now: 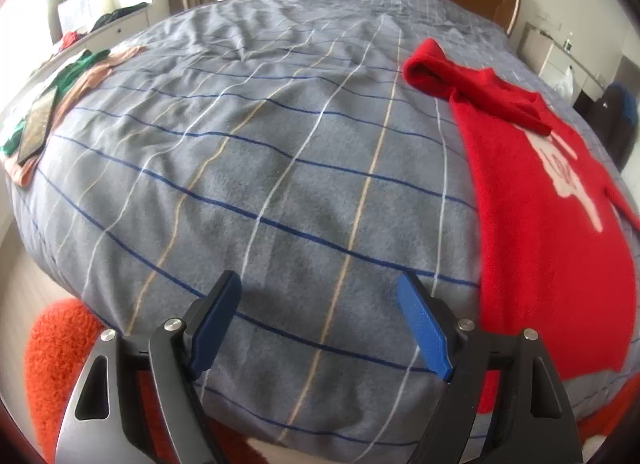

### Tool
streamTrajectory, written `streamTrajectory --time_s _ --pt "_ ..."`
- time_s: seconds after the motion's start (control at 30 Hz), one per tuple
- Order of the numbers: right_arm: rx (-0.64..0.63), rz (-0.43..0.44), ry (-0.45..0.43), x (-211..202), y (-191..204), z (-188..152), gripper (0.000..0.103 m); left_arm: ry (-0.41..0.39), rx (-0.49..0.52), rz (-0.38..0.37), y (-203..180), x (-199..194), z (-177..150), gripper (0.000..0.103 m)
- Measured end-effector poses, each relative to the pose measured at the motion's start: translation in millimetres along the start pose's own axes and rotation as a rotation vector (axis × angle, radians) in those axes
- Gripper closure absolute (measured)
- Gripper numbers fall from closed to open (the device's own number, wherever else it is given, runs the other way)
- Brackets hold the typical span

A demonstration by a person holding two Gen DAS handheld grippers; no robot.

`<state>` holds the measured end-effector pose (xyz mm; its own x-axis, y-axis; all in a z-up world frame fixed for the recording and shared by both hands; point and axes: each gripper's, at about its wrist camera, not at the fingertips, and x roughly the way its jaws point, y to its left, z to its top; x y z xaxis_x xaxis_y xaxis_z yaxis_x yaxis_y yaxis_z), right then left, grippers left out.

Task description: Fold small clothes

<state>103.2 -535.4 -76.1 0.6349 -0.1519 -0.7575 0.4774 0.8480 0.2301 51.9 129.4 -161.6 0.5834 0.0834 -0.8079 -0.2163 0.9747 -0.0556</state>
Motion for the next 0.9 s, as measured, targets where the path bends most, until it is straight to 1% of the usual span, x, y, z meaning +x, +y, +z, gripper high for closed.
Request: streamTrajectory --time_s 0.07,0.17,0.23,0.37,0.4,0.47,0.5,0.53,0.57,0.6,0.67,0.7,0.73,0.8,0.87,0.9 --pt "0.064 0.025 0.04 13.8 -12.3 -7.5 0.096 0.003 0.004 0.01 1.5 0.6 -0.5 0.021" --pt "0.168 0.023 0.102 42.7 -30.4 -28.0 0.096 0.01 -0.003 0.012 4.2 2.2 -1.2 0.021" --pt "0.209 0.033 0.125 50.8 -43.5 -39.3 0.096 0.012 -0.001 0.016 3.7 3.2 -1.5 0.021" --pt "0.235 0.06 0.119 61.7 -48.8 -47.3 0.096 0.009 0.025 0.024 -1.5 3.3 -2.7 0.021" --pt "0.259 0.08 0.114 61.9 -54.1 -49.2 0.097 0.008 0.029 0.023 -2.4 2.8 -3.0 0.021" --pt "0.316 0.128 0.099 62.0 -64.8 -51.9 0.095 0.007 0.033 0.021 -3.0 2.0 -3.7 0.021" --pt "0.344 0.145 0.09 61.0 -69.5 -53.1 0.091 0.008 0.033 0.021 -2.4 2.0 -3.8 0.021" --pt "0.364 0.14 0.08 57.4 -74.1 -54.4 0.088 0.009 0.03 0.019 -1.7 2.2 -3.9 0.021" --pt "0.371 0.121 0.072 55.4 -75.2 -54.7 0.075 0.01 0.028 0.019 -1.5 2.3 -4.0 0.019" --pt "0.378 0.084 0.061 49.6 -77.3 -55.1 0.065 0.011 0.024 0.022 -1.1 2.8 -4.0 0.019" --pt "0.38 0.042 0.031 37.8 -77.4 -54.3 0.065 0.012 0.02 0.024 -1.1 3.9 -3.9 0.015" --pt "0.37 0.041 0.006 29.0 -75.8 -52.4 0.065 0.013 0.019 0.026 -1.6 4.8 -4.0 0.014" --pt "0.345 0.053 -0.029 18.7 -71.0 -49.0 0.065 0.014 0.02 0.027 -2.6 5.7 -4.1 0.012" --pt "0.277 0.09 -0.069 5.0 -57.9 -41.9 0.065 0.013 0.025 0.033 -4.8 6.9 -4.5 0.01" --pt "0.177 0.156 -0.074 0.8 -35.2 -34.4 0.064 0.011 0.033 0.042 -7.5 7.7 -5.3 0.008" --pt "0.15 0.169 -0.064 2.0 -29.9 -34.6 0.064 0.012 0.04 0.045 -8.8 8.4 -5.8 0.008"
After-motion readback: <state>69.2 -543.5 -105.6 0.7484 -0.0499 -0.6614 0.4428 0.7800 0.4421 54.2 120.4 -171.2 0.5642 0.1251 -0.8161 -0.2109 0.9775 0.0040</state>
